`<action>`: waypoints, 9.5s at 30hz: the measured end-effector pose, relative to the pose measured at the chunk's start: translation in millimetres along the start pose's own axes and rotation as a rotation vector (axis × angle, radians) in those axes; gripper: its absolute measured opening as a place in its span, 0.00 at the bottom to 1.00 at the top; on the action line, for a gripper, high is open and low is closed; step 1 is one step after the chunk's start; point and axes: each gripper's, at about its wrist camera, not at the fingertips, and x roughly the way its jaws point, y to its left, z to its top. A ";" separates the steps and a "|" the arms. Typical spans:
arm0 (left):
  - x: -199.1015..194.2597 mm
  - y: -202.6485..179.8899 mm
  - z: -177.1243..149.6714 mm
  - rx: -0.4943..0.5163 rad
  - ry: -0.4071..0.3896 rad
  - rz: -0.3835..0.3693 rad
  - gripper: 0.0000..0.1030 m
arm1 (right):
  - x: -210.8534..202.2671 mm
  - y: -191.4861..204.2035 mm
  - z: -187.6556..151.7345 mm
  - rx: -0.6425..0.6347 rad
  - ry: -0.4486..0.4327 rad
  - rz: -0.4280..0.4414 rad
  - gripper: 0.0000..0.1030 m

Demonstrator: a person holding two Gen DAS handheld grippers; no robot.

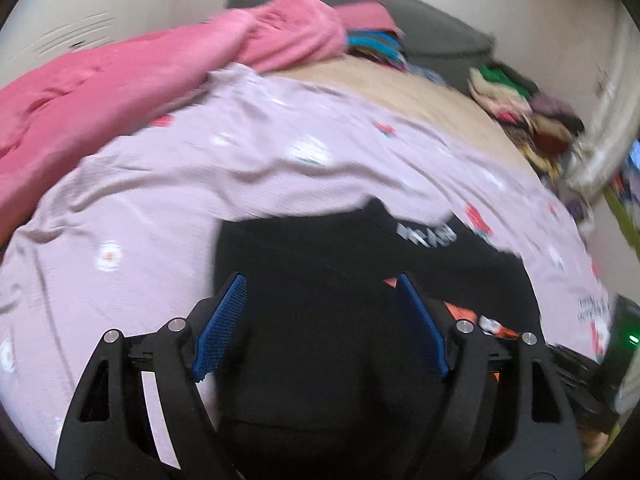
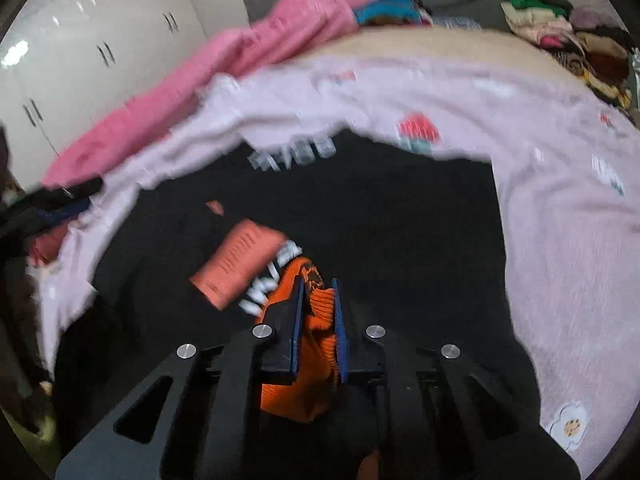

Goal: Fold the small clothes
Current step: 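Grasp the orange cuff of the folded sleeve with the right tool, then fold the held sleeve across the shirt with the right tool and release, then move both open tools down to the black shirt's hem, then close the left tool on one hem corner while the right tool grasps the other, then lift the hem with both tools and carry it toward the collar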

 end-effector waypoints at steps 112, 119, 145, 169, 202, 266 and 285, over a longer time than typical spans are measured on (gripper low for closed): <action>-66.5 -30.7 -58.0 0.105 0.024 -0.022 0.91 | -106.5 9.6 -12.1 -0.103 -0.184 -0.087 0.92; -86.4 -19.9 -65.0 0.090 0.009 -0.008 0.91 | -123.9 10.5 -20.5 -0.110 -0.201 -0.084 0.92; -143.1 33.6 -126.4 0.076 0.085 0.070 0.91 | -175.7 10.1 -69.2 -0.176 -0.200 -0.088 0.92; -146.5 32.1 -189.4 0.128 0.224 0.028 0.61 | -176.1 -16.2 -118.7 -0.150 -0.091 -0.119 0.92; -141.7 30.1 -195.9 0.119 0.248 0.005 0.04 | -156.4 -59.8 -212.9 -0.088 0.244 -0.032 0.26; -68.3 41.1 31.8 -0.048 -0.077 0.072 0.03 | -111.2 -99.4 39.5 0.124 -0.250 -0.034 0.06; 7.8 46.4 50.3 -0.077 -0.010 0.099 0.04 | -47.1 -122.1 45.9 0.195 -0.142 -0.120 0.07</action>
